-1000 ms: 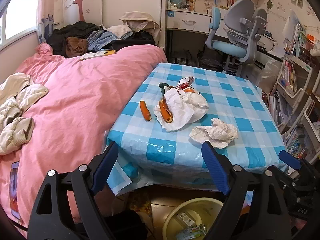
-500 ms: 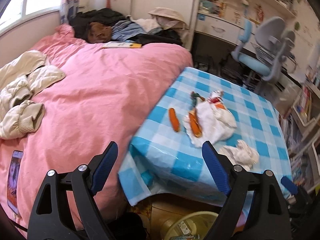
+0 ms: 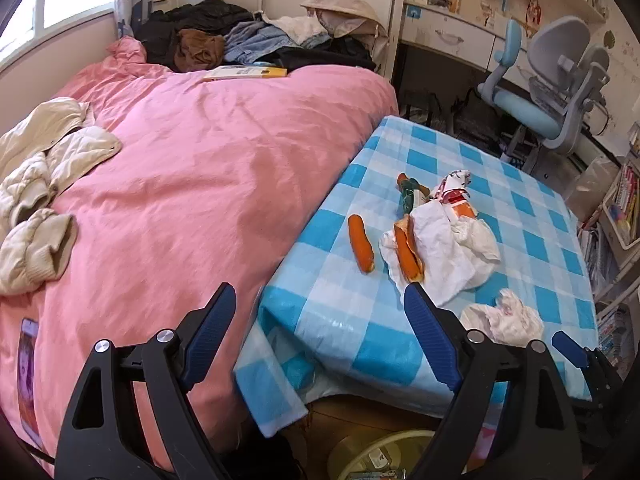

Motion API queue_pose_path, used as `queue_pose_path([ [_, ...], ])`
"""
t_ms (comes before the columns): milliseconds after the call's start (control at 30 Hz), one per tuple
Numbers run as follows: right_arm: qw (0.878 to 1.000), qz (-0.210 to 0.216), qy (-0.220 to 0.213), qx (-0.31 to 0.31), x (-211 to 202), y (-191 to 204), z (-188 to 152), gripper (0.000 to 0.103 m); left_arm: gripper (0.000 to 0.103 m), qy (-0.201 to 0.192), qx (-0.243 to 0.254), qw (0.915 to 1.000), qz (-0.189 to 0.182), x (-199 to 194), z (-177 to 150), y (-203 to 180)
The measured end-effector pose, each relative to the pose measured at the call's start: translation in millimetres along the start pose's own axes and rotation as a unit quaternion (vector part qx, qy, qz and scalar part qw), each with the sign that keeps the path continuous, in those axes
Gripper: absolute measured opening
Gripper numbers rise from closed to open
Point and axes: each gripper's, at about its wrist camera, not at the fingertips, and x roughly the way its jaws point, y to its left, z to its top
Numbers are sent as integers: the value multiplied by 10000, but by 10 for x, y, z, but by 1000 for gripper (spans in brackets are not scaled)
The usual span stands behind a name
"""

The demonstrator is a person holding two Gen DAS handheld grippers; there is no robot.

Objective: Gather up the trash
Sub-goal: 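Grasp crumpled tissue with the right tool while the left tool grasps an orange stick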

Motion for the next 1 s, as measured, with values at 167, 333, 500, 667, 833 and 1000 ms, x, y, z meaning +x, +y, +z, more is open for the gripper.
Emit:
queue_pose_path([
  [167, 9999, -61, 67, -104, 125, 27, 36, 77, 82, 244, 176, 9995, 116, 318, 194, -130],
  [333, 9998, -64, 201, -50, 227, -30, 39, 70, 82, 610, 318, 9975, 180, 721, 326, -271],
  [500, 9992, -59, 380, -61, 303, -72, 22, 55, 82, 840, 394, 9953, 282, 1028, 377, -367],
  [667, 9990, -33, 427, -125, 321, -74, 7, 41, 72, 1020, 314, 9932, 463, 1256, 417, -342],
  [833, 9992, 116, 374, -36, 301, -96, 20, 31, 30, 1086, 510, 9918, 439, 1382, 410, -408],
  [1000, 9991, 271, 236, 218, 235, -166, 55, 28, 16, 1020, 310, 9943, 74, 1289, 419, -368],
])
